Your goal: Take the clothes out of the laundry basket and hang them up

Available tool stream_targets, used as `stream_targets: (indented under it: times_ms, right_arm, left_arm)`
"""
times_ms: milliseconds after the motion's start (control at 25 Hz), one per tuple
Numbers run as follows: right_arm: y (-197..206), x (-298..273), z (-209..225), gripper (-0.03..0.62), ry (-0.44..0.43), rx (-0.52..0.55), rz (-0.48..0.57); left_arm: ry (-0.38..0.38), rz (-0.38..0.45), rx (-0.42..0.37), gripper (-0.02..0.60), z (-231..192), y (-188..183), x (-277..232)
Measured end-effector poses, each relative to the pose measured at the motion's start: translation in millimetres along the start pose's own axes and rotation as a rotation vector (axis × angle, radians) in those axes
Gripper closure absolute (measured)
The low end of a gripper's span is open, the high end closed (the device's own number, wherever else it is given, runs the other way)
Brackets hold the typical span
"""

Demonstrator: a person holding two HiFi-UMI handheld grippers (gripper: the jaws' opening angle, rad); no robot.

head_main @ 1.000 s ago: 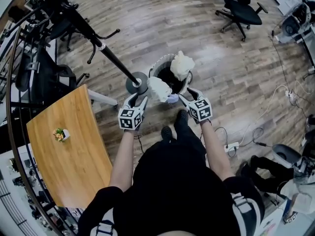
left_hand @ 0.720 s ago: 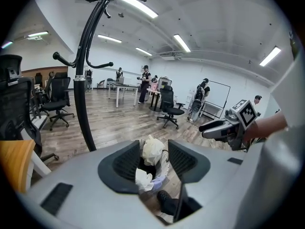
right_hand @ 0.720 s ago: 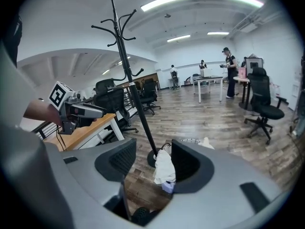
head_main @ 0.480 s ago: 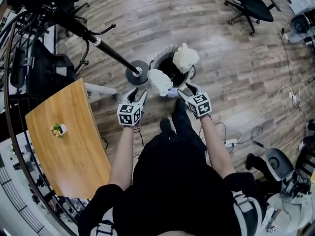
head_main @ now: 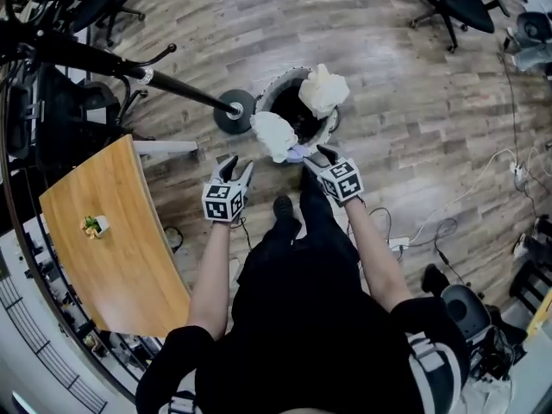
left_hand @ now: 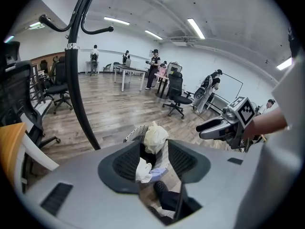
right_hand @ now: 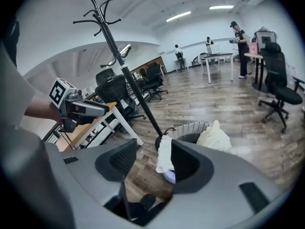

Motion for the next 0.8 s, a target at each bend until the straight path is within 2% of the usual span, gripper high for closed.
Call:
stream_targets:
  times_ms: [360,600,800]
  right_arm:
    - [5,-49,20,0.367,-0.077,0.024,-0.111]
    - [3,-87,27,0.373,-0.068,0.010,-0.125]
    - [29,-120,35,0.373,-0.044,-0.053,-0.143]
  left_arm:
    - [0.001,-0.078,0.058,0.380,-9,23,-48]
    - [0.040,-0.150,0.024,0.380,-30,40,-82]
    - [0.077,-0.198,-0.014,0.380,-52,57,-112]
Point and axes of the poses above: the fingertips, and each gripper's own axes: x backward along the fingers, z to its right, y out of its underside, the point moved 8 cm from there along x, backward along the fingers, and after that the axes turned 10 degrees about -z, right-handed, at the moved point
